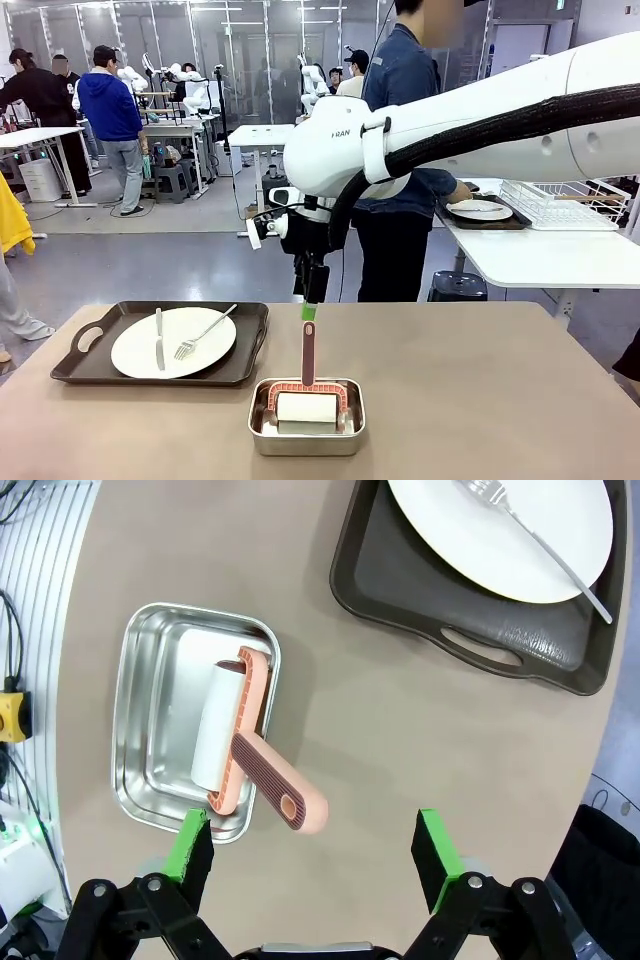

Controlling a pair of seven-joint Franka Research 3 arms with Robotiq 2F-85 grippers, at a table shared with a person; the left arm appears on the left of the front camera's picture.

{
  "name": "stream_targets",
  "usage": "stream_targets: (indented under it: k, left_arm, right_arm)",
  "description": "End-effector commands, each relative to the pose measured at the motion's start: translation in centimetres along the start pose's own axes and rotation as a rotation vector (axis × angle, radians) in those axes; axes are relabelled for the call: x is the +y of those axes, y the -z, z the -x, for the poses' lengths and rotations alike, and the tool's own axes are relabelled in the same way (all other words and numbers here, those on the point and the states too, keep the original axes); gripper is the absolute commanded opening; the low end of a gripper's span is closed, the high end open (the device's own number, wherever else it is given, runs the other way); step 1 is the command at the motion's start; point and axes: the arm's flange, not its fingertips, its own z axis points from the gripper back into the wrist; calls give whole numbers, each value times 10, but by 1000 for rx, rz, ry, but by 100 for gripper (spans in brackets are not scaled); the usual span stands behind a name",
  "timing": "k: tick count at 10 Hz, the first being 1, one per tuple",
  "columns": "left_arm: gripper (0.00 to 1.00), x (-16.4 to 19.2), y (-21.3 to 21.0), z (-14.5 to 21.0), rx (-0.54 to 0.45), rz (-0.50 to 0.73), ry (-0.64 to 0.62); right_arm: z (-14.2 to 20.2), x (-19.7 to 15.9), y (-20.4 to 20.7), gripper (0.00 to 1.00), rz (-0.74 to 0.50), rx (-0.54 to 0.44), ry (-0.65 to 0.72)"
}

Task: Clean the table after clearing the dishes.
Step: When the left (or right) Handle tray is removed, use the left hand (or right hand) to clean the left (or right) side of the table with the Lint Roller.

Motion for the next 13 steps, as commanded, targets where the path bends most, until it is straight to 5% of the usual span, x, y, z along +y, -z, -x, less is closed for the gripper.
stream_targets:
  k: [1, 2, 6, 13]
  left_arm:
    - [100, -2, -3, 3, 8, 1, 10]
    - [100, -2, -3, 3, 8, 1, 10]
    - [100, -2, -3, 3, 8, 1, 10]
    - [100, -2, -3, 3, 8, 1, 10]
  right_arm:
    - [0, 0, 0, 100, 0, 0, 0]
    - [5, -1, 7, 100, 2, -51, 52]
    - [-2, 0, 30, 100, -109, 70, 116]
    - [-2, -27, 63, 100, -186, 127, 115]
